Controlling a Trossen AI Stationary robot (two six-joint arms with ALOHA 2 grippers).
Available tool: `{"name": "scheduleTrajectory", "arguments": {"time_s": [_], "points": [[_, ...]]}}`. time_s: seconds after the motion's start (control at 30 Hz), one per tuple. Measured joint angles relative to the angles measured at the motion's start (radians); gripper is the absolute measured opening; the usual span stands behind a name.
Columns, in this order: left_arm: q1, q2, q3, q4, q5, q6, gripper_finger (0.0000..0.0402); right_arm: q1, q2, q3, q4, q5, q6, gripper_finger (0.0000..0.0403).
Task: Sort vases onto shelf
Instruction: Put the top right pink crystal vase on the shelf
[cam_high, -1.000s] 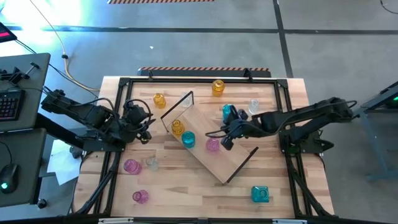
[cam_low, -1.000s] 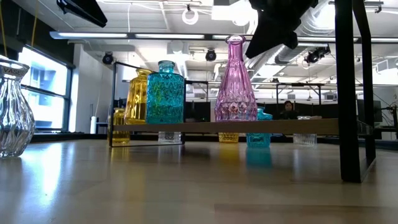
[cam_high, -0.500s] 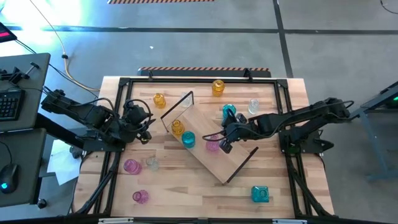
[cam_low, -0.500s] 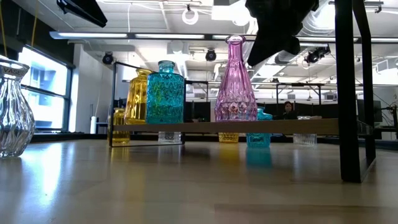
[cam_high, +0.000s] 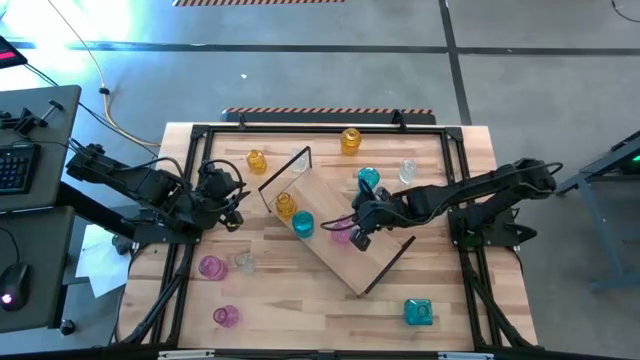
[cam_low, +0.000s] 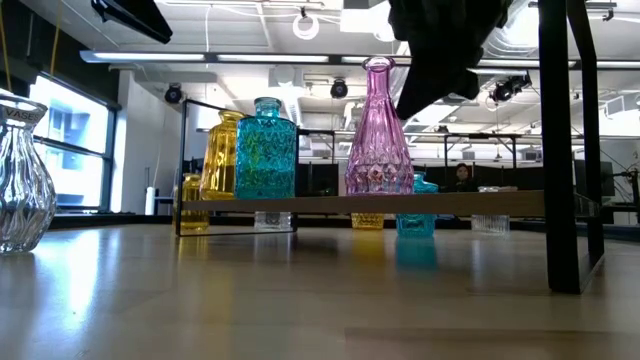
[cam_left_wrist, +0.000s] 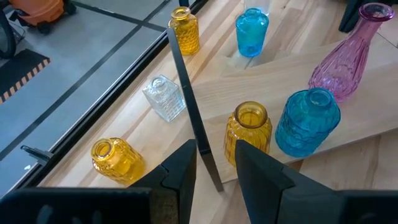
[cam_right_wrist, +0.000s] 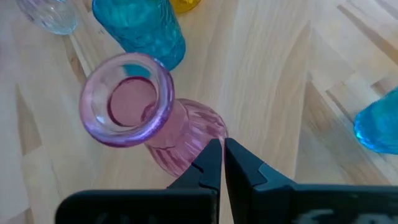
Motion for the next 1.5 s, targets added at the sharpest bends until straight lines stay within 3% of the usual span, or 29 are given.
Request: {"name": "scheduleTrajectory", "arguments": {"time_s": [1.2, 1.5], "points": [[0.000, 0.000, 0.000, 0.000, 0.000, 0.007, 0.0104, 0.005, 0.009, 0.000, 0.067, -0.051, 0.019, 0.0000], [0.000, 0.000, 0.000, 0.000, 0.000, 0.006, 0.0104, 0.005, 0.079, -0.001, 0.084, -0.098, 0.023, 0.0000]]}}
